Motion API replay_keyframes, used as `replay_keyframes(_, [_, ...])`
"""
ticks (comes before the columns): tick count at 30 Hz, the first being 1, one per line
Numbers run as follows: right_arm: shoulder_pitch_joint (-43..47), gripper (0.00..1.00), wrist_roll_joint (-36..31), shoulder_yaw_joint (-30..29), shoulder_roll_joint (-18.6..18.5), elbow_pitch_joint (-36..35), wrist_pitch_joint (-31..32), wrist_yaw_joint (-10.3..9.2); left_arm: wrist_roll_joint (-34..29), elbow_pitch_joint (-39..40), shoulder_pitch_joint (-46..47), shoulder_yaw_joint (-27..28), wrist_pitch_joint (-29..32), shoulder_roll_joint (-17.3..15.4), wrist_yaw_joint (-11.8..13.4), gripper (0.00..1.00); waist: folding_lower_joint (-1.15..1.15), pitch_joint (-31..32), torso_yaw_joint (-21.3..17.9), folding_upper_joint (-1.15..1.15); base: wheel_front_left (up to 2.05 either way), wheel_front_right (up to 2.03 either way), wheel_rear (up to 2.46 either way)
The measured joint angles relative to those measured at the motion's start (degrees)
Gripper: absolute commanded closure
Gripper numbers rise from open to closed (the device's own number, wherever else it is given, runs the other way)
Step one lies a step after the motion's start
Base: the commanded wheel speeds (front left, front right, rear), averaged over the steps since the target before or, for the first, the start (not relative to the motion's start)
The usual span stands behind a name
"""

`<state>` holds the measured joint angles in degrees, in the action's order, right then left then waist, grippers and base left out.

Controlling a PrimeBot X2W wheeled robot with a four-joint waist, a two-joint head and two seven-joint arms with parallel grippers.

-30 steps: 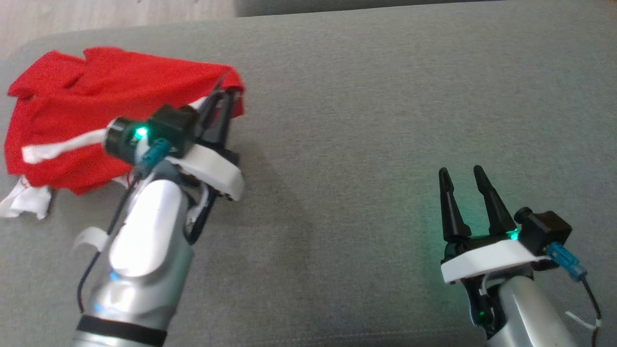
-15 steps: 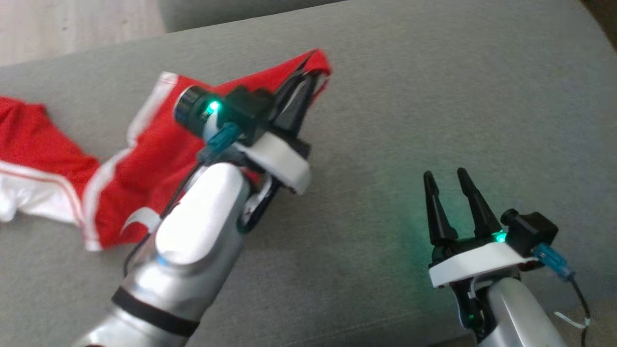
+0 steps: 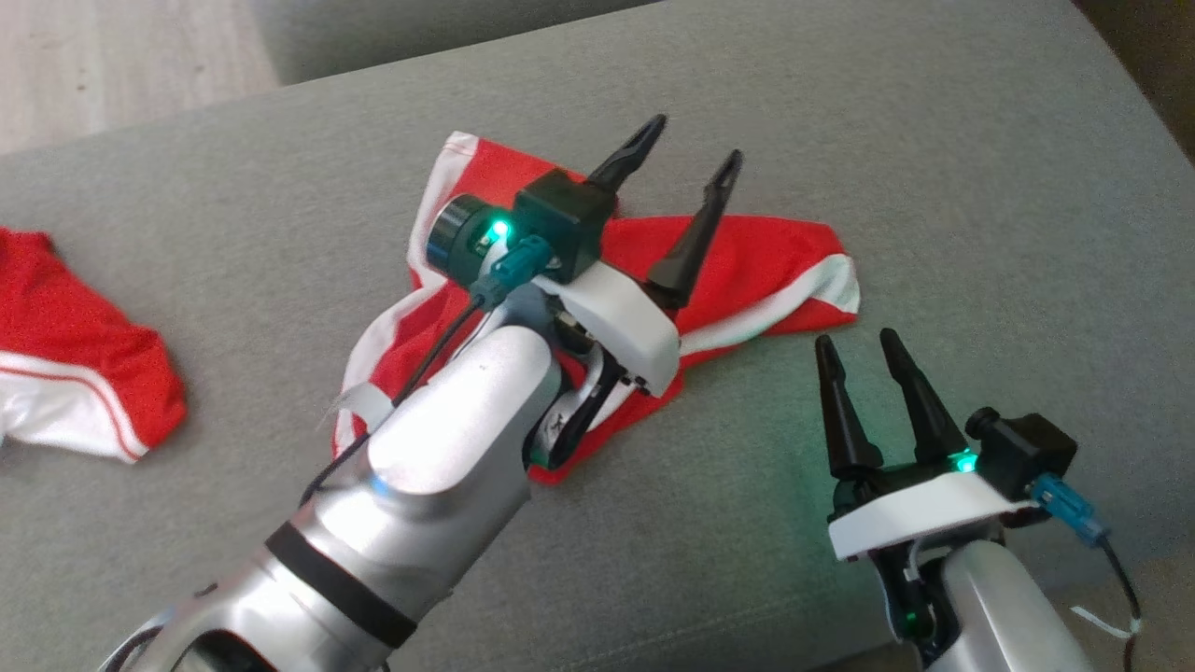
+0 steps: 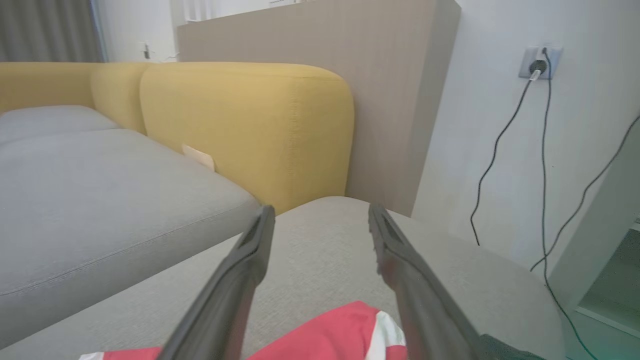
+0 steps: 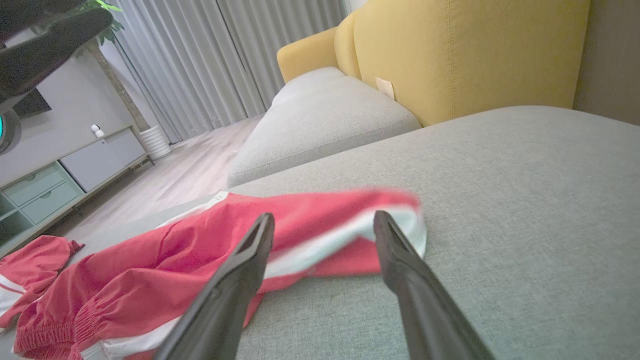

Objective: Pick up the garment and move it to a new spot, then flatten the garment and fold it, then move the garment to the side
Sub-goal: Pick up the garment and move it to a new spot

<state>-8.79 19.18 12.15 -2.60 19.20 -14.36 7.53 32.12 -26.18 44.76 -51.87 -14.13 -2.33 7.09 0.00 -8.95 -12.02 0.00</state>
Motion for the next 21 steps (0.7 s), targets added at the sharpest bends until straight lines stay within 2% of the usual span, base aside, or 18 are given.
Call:
replay_keyframes(4, [0.1, 0.00, -0.1, -1.3, 0.0, -0.1, 0.0, 0.00, 0.6, -1.8, -0.8, 1.7, -0.2, -0.1, 0.6, 0.00, 0.00, 0.5, 2.2, 0.00, 0.00, 0.00, 0.00])
replay_keyframes(8, [0.4, 0.00, -0.9, -3.0, 0.0, -0.6, 0.0, 0.00, -1.1, 1.2, -5.5, 7.5, -0.3, -1.7, 1.1, 0.00, 0.00, 1.5, 5.0, 0.00, 0.00, 0.00, 0.00])
replay_keyframes(15, [2.9, 0.00, -2.6, -5.4, 0.0, -0.5, 0.0, 0.00, -5.6, 10.2, -19.8, 18.8, -0.4, -7.3, 0.9, 0.00, 0.00, 4.0, 10.9, 0.00, 0.00, 0.00, 0.00])
replay_keyframes(21, [3.8, 0.00, -3.2, -5.4, 0.0, -0.5, 0.0, 0.00, -8.1, 15.9, -32.8, 27.2, -0.4, -8.5, -0.1, 0.00, 0.00, 6.4, 14.8, 0.00, 0.00, 0.00, 0.00])
